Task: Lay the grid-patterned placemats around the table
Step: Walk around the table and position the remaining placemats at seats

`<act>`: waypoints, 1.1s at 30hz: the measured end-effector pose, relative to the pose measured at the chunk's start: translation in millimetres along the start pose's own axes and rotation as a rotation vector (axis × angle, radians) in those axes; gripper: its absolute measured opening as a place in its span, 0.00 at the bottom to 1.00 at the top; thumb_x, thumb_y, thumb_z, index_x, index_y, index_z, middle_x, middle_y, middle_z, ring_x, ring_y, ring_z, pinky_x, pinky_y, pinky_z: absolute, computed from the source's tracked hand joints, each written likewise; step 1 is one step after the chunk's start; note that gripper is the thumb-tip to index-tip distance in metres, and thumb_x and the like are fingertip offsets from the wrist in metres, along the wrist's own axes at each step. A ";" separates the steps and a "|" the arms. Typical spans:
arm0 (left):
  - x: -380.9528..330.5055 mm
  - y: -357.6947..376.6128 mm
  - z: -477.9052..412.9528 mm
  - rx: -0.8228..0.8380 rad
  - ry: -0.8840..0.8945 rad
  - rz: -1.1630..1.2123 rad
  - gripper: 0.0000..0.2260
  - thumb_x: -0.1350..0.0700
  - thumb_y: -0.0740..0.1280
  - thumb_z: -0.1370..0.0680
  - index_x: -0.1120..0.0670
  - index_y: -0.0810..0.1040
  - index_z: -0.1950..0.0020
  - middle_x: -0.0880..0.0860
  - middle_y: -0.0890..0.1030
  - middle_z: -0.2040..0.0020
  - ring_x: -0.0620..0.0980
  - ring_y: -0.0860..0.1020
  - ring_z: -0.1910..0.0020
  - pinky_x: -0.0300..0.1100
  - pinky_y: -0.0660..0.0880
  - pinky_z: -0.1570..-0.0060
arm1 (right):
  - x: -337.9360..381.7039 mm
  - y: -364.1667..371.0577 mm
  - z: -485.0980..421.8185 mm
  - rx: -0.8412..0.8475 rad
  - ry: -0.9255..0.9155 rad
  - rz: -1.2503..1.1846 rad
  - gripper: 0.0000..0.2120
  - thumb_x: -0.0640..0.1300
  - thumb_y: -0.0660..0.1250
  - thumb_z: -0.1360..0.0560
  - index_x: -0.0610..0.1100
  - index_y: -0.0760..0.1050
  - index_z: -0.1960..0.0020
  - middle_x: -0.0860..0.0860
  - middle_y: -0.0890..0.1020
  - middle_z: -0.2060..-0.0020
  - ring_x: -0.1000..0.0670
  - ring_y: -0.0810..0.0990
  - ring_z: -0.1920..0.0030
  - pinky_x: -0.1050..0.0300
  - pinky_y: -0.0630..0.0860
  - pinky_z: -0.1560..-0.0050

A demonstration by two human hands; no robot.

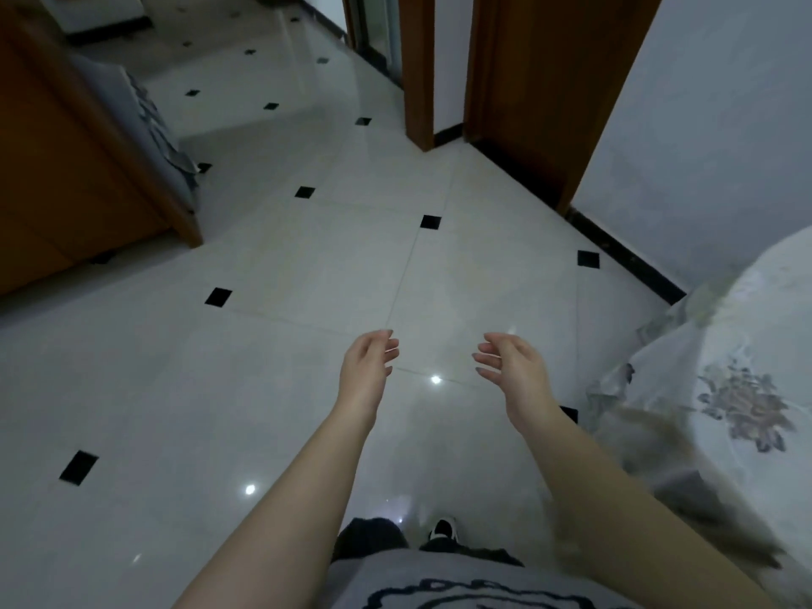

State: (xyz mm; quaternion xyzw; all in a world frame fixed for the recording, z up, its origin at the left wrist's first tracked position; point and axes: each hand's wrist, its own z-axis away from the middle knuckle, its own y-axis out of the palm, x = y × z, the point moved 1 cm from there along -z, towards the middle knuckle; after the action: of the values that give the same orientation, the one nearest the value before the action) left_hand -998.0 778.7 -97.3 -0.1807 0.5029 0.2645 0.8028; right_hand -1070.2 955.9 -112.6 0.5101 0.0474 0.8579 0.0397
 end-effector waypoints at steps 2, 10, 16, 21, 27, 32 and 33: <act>-15.5 20.7 -27.1 0.030 0.000 -0.001 0.08 0.53 0.62 0.21 0.54 0.79 0.46 0.54 0.82 0.48 0.49 0.81 0.47 0.49 0.75 0.42 | 14.5 3.7 -26.0 -0.019 0.005 -0.009 0.07 0.39 0.60 0.22 0.41 0.77 0.51 0.46 0.79 0.58 0.48 0.81 0.58 0.52 0.77 0.53; -65.1 111.6 -154.4 0.206 -0.020 -0.095 0.08 0.53 0.62 0.20 0.53 0.79 0.46 0.54 0.82 0.47 0.50 0.80 0.46 0.49 0.75 0.41 | 57.6 2.5 -145.7 -0.186 0.012 -0.079 0.06 0.40 0.62 0.23 0.43 0.77 0.54 0.44 0.80 0.57 0.46 0.81 0.57 0.55 0.77 0.58; -105.4 201.7 -260.5 0.399 -0.019 -0.202 0.10 0.54 0.62 0.20 0.56 0.79 0.44 0.54 0.82 0.47 0.51 0.80 0.46 0.49 0.75 0.41 | 101.9 4.9 -248.1 -0.363 0.003 -0.144 0.05 0.41 0.63 0.23 0.42 0.77 0.54 0.44 0.80 0.57 0.47 0.81 0.58 0.55 0.77 0.58; -147.9 283.9 -326.3 0.574 0.003 -0.302 0.09 0.54 0.61 0.20 0.56 0.79 0.46 0.53 0.82 0.48 0.51 0.80 0.46 0.49 0.75 0.42 | 155.2 -7.1 -310.4 -0.527 -0.031 -0.197 0.09 0.42 0.62 0.22 0.38 0.77 0.47 0.43 0.80 0.54 0.46 0.81 0.55 0.53 0.79 0.53; -169.8 392.6 -351.9 0.819 0.011 -0.414 0.09 0.53 0.62 0.20 0.54 0.79 0.47 0.53 0.82 0.48 0.50 0.80 0.46 0.48 0.75 0.43 | 186.1 -54.4 -346.2 -0.767 -0.030 -0.315 0.08 0.42 0.61 0.21 0.39 0.77 0.49 0.43 0.80 0.55 0.46 0.80 0.55 0.51 0.78 0.52; -162.9 487.6 -362.3 0.973 0.013 -0.497 0.09 0.52 0.61 0.20 0.53 0.78 0.47 0.52 0.81 0.47 0.49 0.80 0.45 0.49 0.75 0.41 | 194.4 -111.3 -375.6 -0.932 -0.026 -0.359 0.07 0.43 0.61 0.21 0.43 0.77 0.53 0.43 0.81 0.54 0.45 0.81 0.53 0.48 0.79 0.48; -159.7 508.3 -362.8 1.003 0.012 -0.513 0.08 0.52 0.61 0.20 0.53 0.78 0.48 0.52 0.81 0.47 0.49 0.80 0.45 0.49 0.75 0.41 | 196.9 -124.0 -383.3 -0.961 -0.031 -0.377 0.07 0.43 0.61 0.21 0.43 0.77 0.53 0.44 0.81 0.54 0.45 0.81 0.53 0.48 0.79 0.49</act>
State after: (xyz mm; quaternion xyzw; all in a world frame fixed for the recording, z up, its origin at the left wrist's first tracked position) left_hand -1621.1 942.1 -121.0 0.1051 0.5115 -0.2118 0.8261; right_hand -1498.5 1086.4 -138.2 0.4292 -0.2617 0.7531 0.4244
